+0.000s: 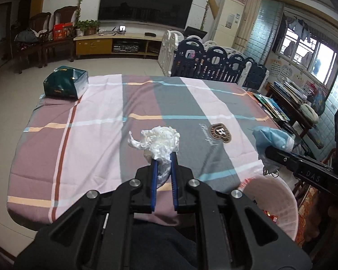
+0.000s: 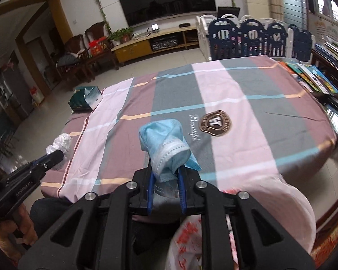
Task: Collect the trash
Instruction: 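Carry the tissue and mask over the wastebasket and open both tools to drop them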
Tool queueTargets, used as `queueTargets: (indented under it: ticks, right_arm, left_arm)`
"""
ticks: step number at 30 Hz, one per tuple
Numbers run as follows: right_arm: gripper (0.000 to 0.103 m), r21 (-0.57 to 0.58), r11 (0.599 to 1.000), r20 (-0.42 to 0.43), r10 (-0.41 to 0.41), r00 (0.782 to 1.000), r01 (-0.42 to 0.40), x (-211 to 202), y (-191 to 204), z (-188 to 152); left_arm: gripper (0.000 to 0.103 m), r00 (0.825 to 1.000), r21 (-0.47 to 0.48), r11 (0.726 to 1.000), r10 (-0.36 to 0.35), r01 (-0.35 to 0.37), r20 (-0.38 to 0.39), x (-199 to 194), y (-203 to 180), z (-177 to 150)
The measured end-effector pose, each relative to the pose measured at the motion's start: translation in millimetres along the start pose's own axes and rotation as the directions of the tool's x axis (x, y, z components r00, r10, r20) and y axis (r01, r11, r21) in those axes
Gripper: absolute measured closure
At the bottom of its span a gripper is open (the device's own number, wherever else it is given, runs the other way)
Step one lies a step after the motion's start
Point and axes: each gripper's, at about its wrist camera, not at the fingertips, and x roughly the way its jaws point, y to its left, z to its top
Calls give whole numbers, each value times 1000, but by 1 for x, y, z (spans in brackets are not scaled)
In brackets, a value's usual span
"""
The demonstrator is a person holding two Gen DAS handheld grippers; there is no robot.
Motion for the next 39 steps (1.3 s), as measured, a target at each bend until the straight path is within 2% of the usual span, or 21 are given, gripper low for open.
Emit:
queueTargets:
  ticks: [6, 10, 11, 13, 16, 19, 20, 22, 25, 26, 27, 29, 31, 33, 36, 39]
  right_arm:
    - [84, 72, 996, 45, -52, 998, 49, -55, -39, -16]
    - [84, 109, 988, 61, -116, 991, 109, -83, -68, -30]
    - [84, 125, 984, 55, -135, 989, 127, -88, -77, -34]
    - [84, 161, 976, 44, -155, 987, 146, -97, -93, -43]
    - [84, 190, 968, 48, -173, 984, 161, -112, -111, -61]
    - [84, 216, 962, 31, -179, 983, 169, -115, -126, -77]
    - [84, 225, 960, 21, -178, 984, 169, -115, -130, -80]
    - [84, 243, 956, 9, -171, 985, 164, -115, -136, -87]
    - [82, 255, 955, -13, -151, 988, 150, -112, -140, -92]
    - [81, 261, 954, -25, -147, 989, 148, -111, -141, -94]
    - [77, 268, 952, -34, -144, 989, 147, -110, -141, -95]
    - [72, 284, 950, -47, -124, 991, 132, -108, -140, -97]
    - [61, 287, 950, -53, -110, 993, 120, -107, -137, -97]
    - [54, 285, 949, -58, -125, 990, 136, -110, -130, -94]
    - [38, 272, 954, -42, -122, 992, 129, -122, -116, -84]
    - [26, 232, 957, -1, -182, 983, 177, -138, -95, -73]
  left_arm:
    - [92, 989, 104, 985, -129, 135, -66, -6, -68, -24]
    - [92, 961, 181, 949, -235, 259, -144, -3, -112, -42]
    - [92, 948, 185, 936, -273, 300, -162, -3, -120, -45]
    - [92, 906, 171, 898, -369, 405, -207, 1, -133, -47]
    - [92, 866, 165, 867, -418, 470, -273, 15, -148, -51]
    - [91, 805, 122, 828, -481, 547, -346, 30, -167, -62]
    - [91, 796, 110, 826, -485, 553, -362, 35, -171, -65]
    - [90, 788, 103, 831, -469, 547, -399, 46, -180, -72]
    - [80, 798, 117, 853, -416, 509, -436, 56, -184, -78]
    - [67, 802, 120, 859, -403, 497, -441, 58, -183, -79]
    - [50, 812, 122, 868, -390, 482, -435, 57, -181, -79]
    - [38, 836, 126, 884, -368, 451, -407, 52, -176, -76]
    - [32, 854, 118, 899, -350, 421, -385, 46, -166, -70]
    - [26, 882, 115, 926, -298, 360, -365, 38, -158, -62]
    - [17, 921, 103, 958, -223, 267, -319, 18, -146, -49]
    - [11, 953, 78, 983, -141, 167, -269, -10, -136, -37]
